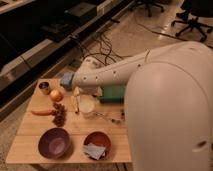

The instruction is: Place towel in paper cup

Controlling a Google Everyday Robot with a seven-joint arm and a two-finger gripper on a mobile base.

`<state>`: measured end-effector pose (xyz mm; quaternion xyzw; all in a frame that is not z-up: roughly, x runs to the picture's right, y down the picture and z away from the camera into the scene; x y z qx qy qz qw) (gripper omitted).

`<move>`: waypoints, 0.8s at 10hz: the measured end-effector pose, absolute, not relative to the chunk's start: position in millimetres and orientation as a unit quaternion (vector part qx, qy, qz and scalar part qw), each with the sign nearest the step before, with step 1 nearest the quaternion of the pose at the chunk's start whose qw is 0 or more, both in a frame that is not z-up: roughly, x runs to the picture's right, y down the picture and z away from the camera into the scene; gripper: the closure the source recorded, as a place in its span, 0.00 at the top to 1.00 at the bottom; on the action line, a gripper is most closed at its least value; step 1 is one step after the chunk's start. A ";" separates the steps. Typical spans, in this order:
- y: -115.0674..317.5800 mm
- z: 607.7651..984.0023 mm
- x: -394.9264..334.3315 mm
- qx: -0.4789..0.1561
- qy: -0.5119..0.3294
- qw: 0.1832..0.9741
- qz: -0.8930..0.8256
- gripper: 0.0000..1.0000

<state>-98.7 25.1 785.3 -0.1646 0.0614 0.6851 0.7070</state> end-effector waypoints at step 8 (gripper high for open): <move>25.5 766.0 -94.8 -0.253 0.029 0.689 0.679 0.80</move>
